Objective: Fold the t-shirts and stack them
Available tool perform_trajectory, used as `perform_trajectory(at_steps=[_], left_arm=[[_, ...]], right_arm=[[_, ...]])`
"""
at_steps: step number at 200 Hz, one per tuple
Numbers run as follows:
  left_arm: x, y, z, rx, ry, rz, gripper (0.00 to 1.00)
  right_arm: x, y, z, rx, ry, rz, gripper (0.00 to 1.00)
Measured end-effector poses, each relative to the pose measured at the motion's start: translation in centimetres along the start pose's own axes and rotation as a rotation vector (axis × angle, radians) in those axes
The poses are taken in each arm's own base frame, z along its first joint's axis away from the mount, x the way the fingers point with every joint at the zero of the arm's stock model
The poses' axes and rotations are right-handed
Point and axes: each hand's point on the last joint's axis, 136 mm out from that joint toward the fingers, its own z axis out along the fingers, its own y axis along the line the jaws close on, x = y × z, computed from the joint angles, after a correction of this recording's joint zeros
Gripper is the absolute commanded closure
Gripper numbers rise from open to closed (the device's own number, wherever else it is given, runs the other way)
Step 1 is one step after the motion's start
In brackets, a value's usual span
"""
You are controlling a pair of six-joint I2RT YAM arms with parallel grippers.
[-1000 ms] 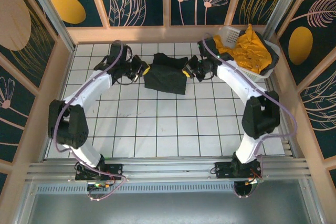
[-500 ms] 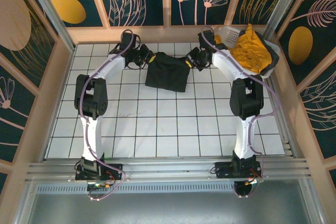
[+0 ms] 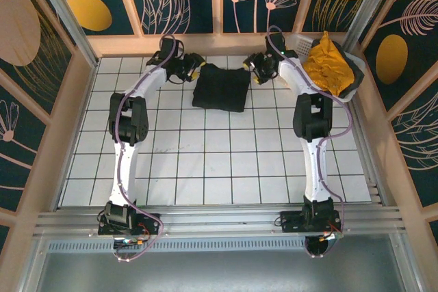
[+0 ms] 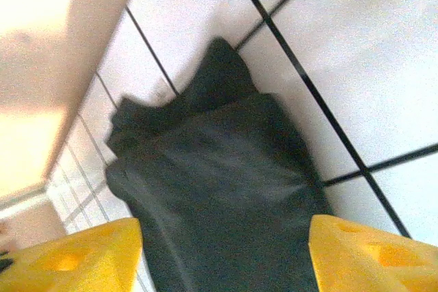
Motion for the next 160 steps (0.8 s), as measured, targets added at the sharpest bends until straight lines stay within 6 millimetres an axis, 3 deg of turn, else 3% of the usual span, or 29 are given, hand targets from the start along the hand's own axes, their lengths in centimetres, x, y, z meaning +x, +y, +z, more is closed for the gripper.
perform_trajectory(at_steps=[18, 31, 57, 73, 91, 116, 130, 160], left_arm=[[0.0, 0.2, -1.6, -0.009, -0.031, 0.001, 0.42], [1.3, 1.1, -3.9, -0.028, -0.046, -0.026, 0.43], [6.2, 2.1, -9.0, -0.016, -0.051, -0.073, 0.44], [9.9, 2.0, -10.3, 0.021, -0.035, -0.079, 0.43], [14.7, 2.3, -9.8, 0.048, 0.024, -0.1, 0.4], [20.4, 4.8, -7.5, 0.022, 0.103, -0.169, 0.39], [21.3, 5.7, -6.3, 0.012, 0.102, -0.215, 0.39], [20.4, 5.9, -3.5, 0.042, 0.054, -0.279, 0.39]], right_arm=[[-0.9, 1.2, -1.5, -0.027, -0.028, -0.046, 0.24], [-1.0, 1.7, -2.9, -0.038, -0.043, -0.078, 0.24], [1.2, 1.5, -7.1, -0.038, -0.057, -0.131, 0.25], [3.6, 1.0, -10.2, -0.054, -0.066, -0.161, 0.26], [6.5, 0.2, -13.5, -0.082, -0.077, -0.19, 0.26], [10.1, -2.1, -16.5, -0.112, -0.08, -0.197, 0.26], [11.6, -3.7, -17.4, -0.122, -0.077, -0.175, 0.26], [13.9, -6.0, -18.1, -0.139, -0.047, -0.116, 0.26]])
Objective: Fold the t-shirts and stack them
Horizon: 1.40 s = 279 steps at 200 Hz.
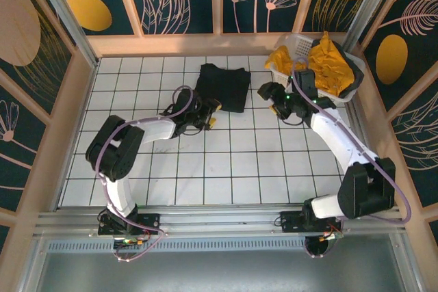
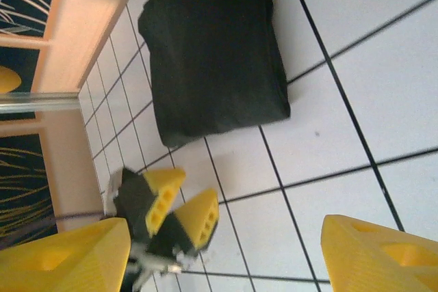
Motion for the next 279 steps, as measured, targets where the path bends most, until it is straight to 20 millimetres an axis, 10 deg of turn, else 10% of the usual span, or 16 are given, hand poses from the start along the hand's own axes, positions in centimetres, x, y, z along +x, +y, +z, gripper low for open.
perform_trajectory(at_steps=[54, 108, 148, 233, 279], left_arm=[[-2.2, 0.7, 4.4, 0.035, -0.064, -0.084, 0.44], [-4.3, -0.4, 7.5, 0.142, -0.115, -0.155, 1.0], [-7.3, -0.8, 6.4, 0.205, -0.175, -0.196, 1.0], [-26.3, 4.7, -10.0, 0.235, -0.488, -0.262, 1.0], [-32.0, 8.7, -16.4, 0.192, -0.558, -0.214, 1.0]], right_arm=[[1.8, -0.1, -1.8, -0.059, 0.013, 0.07, 0.26], [1.6, 0.5, -2.9, -0.089, 0.002, 0.069, 0.26], [1.3, 0.3, -3.1, -0.089, -0.001, 0.078, 0.26], [1.8, -0.5, -0.4, -0.057, 0.057, 0.091, 0.27], [2.9, 1.4, 1.9, -0.1, 0.118, 0.046, 0.28]])
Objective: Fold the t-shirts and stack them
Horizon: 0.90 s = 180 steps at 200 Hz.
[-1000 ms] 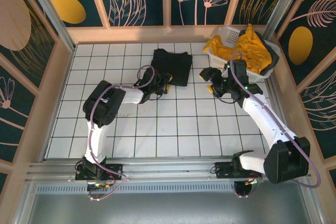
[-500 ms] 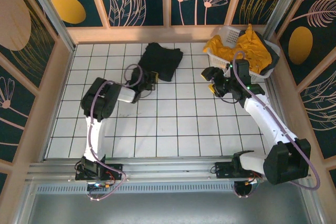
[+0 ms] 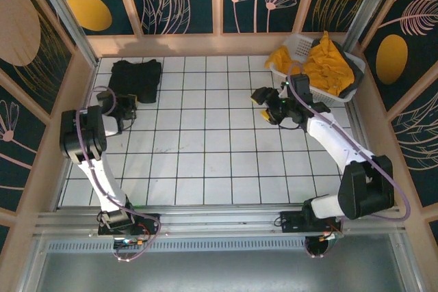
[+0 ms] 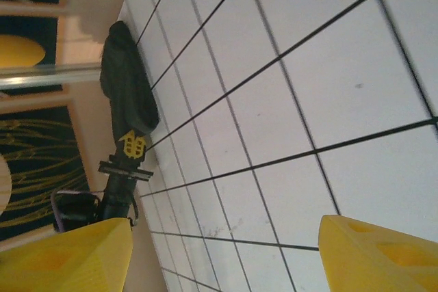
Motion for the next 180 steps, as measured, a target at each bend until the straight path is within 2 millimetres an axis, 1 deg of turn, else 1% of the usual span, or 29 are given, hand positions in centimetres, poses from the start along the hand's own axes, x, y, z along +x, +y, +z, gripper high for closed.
perform_trajectory(at_steps=[15, 41, 61, 67, 71, 72, 75, 81, 85, 86, 89, 90, 92, 93, 97, 111, 123, 133, 134, 145, 149, 152, 162, 174, 180], left_arm=[[-1.1, 0.2, -0.5, -0.008, 0.013, 0.035, 1.0], [-1.6, -0.1, -0.6, -0.029, 0.055, 0.117, 1.0], [-1.8, -0.2, -0.6, -0.044, 0.071, 0.172, 1.0], [-1.8, 0.0, -0.6, -0.052, 0.075, 0.184, 0.88], [-1.8, 0.1, -0.7, -0.058, 0.077, 0.19, 0.76], [-1.8, 0.1, -0.7, -0.06, 0.078, 0.192, 0.74], [-1.8, 0.3, -0.7, -0.064, 0.079, 0.202, 0.61], [-1.8, 0.4, -0.7, -0.071, 0.081, 0.208, 0.39], [-1.7, 0.6, -0.8, -0.079, 0.084, 0.213, 0.15], [-1.7, 0.6, -0.8, -0.08, 0.084, 0.214, 0.06], [-1.7, 0.6, -0.9, -0.085, 0.086, 0.216, 0.02], [-1.6, 0.7, -0.9, -0.087, 0.087, 0.216, 0.02], [-1.6, 0.7, -1.0, -0.091, 0.088, 0.218, 0.02], [-1.6, 0.7, -1.0, -0.092, 0.089, 0.219, 0.02], [-1.5, 0.4, -1.2, -0.087, 0.091, 0.226, 0.02], [-1.1, -1.1, -2.3, -0.072, 0.092, 0.253, 0.01], [-0.6, -3.0, -4.0, -0.058, 0.082, 0.28, 0.01], [0.0, -5.1, -5.9, -0.044, 0.063, 0.317, 0.01], [0.1, -5.6, -6.2, -0.04, 0.057, 0.325, 0.01], [0.6, -8.1, -8.6, -0.022, 0.01, 0.376, 0.01], [1.0, -9.5, -9.8, -0.006, -0.011, 0.402, 0.01], [1.1, -10.0, -10.3, -0.002, -0.024, 0.414, 0.01], [2.2, -12.5, -13.0, 0.024, -0.08, 0.466, 0.02], [3.2, -14.3, -15.7, 0.038, -0.14, 0.496, 0.01], [3.4, -14.6, -16.7, 0.044, -0.17, 0.501, 0.01]], right_arm=[[0.6, 1.2, 0.6, -0.045, 0.022, -0.033, 0.28], [1.5, 4.3, 1.0, -0.176, 0.038, -0.114, 0.28], [1.9, 5.4, 1.1, -0.247, 0.042, -0.144, 0.28], [2.0, 5.5, 1.2, -0.26, 0.042, -0.147, 0.27], [2.0, 5.5, 1.2, -0.268, 0.041, -0.15, 0.26], [2.0, 5.5, 1.2, -0.269, 0.041, -0.15, 0.26], [2.0, 5.4, 1.2, -0.272, 0.041, -0.15, 0.25], [2.1, 5.4, 1.3, -0.277, 0.042, -0.15, 0.24], [2.1, 5.3, 1.3, -0.279, 0.043, -0.152, 0.22], [2.1, 5.3, 1.3, -0.279, 0.043, -0.152, 0.22], [2.1, 5.4, 1.3, -0.281, 0.042, -0.151, 0.2], [2.1, 5.4, 1.3, -0.281, 0.042, -0.152, 0.17], [2.1, 5.3, 1.3, -0.281, 0.042, -0.152, 0.07], [2.1, 5.3, 1.3, -0.281, 0.041, -0.15, 0.04], [2.1, 5.4, 1.3, -0.282, 0.04, -0.156, 0.01], [1.8, 5.5, 0.9, -0.285, 0.026, -0.161, 0.01], [1.1, 5.7, 0.3, -0.289, 0.002, -0.166, 0.01], [0.3, 5.9, -0.4, -0.291, -0.024, -0.169, 0.01], [0.0, 5.9, -0.6, -0.292, -0.03, -0.17, 0.01], [-1.3, 6.2, -1.7, -0.296, -0.072, -0.173, 0.01], [-2.1, 6.3, -2.3, -0.296, -0.096, -0.177, 0.01], [-2.5, 6.3, -2.7, -0.296, -0.11, -0.177, 0.01], [-4.2, 6.5, -4.0, -0.285, -0.175, -0.192, 0.01], [-6.3, 6.7, -6.0, -0.254, -0.27, -0.205, 0.01], [-7.3, 6.7, -7.0, -0.232, -0.322, -0.207, 0.01]])
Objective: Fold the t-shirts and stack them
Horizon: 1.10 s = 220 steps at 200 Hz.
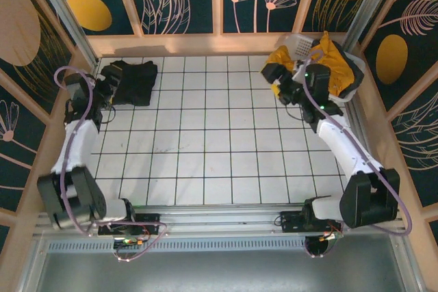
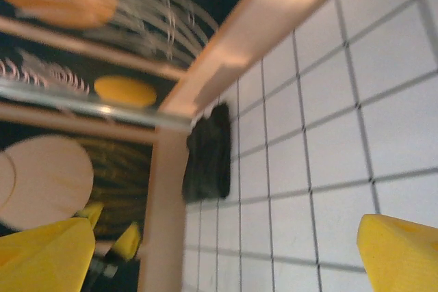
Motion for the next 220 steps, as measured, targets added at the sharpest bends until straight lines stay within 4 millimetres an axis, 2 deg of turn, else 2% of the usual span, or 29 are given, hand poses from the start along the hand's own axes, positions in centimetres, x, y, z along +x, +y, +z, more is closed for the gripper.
perform_trajectory(at_steps=[11, 32, 46, 56, 78, 102, 123, 146, 185, 220], left_arm=[[-0.1, 0.4, -2.1, -0.019, -0.066, -0.018, 0.01], [0.7, 4.6, -5.1, -0.114, -0.176, -0.096, 0.01], [1.5, 7.1, -5.8, -0.164, -0.209, -0.093, 0.01], [2.1, 8.4, -5.9, -0.181, -0.218, -0.038, 0.01], [2.9, 10.2, -6.3, -0.206, -0.25, 0.157, 0.01], [3.3, 11.9, -6.9, -0.212, -0.316, 0.362, 0.01], [4.6, 14.9, -6.6, -0.249, -0.323, 0.462, 0.01], [5.9, 18.0, -5.3, -0.315, -0.283, 0.522, 0.01], [5.3, 18.4, -2.4, -0.324, -0.273, 0.61, 0.01], [3.3, 15.6, 0.7, -0.252, -0.303, 0.655, 0.01]], right_arm=[[-2.3, 0.1, -1.4, 0.054, -0.093, -0.028, 0.01], [-6.0, -0.1, -4.0, 0.165, -0.268, -0.074, 0.01], [-7.2, -1.6, -5.2, 0.255, -0.358, -0.09, 0.01], [-7.4, -3.5, -5.7, 0.314, -0.405, -0.111, 0.01], [-5.8, -9.7, -6.1, 0.483, -0.458, -0.204, 0.01], [-1.5, -16.7, -5.6, 0.678, -0.391, -0.396, 0.01], [0.3, -21.0, -6.0, 0.78, -0.36, -0.517, 0.01], [0.7, -24.1, -6.0, 0.85, -0.348, -0.611, 0.01], [-0.5, -26.5, -4.7, 0.855, -0.362, -0.705, 0.01], [-2.0, -26.9, -3.9, 0.801, -0.369, -0.725, 0.01]])
